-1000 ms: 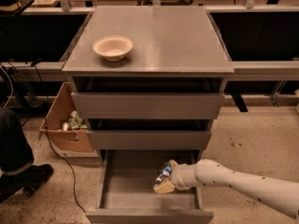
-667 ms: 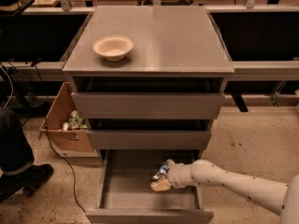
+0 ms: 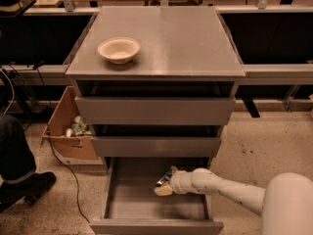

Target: Place redbull can into bottom drawer

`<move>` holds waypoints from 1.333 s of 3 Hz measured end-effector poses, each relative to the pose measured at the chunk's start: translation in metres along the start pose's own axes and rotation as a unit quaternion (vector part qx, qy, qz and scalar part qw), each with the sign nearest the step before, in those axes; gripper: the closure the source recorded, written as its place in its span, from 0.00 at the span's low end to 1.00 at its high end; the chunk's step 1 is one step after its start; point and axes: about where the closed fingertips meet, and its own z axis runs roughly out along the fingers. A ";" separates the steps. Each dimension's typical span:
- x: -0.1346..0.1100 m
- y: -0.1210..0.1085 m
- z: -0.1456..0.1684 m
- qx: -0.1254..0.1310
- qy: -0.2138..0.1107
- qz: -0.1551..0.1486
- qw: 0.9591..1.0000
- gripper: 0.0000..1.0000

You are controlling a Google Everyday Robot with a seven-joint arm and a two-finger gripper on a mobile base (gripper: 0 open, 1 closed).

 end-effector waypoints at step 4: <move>0.044 -0.055 0.121 -0.005 0.024 0.047 0.999 0.76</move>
Offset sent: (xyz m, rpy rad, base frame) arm 0.0824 0.0127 -0.1133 0.0254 0.0771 -0.0787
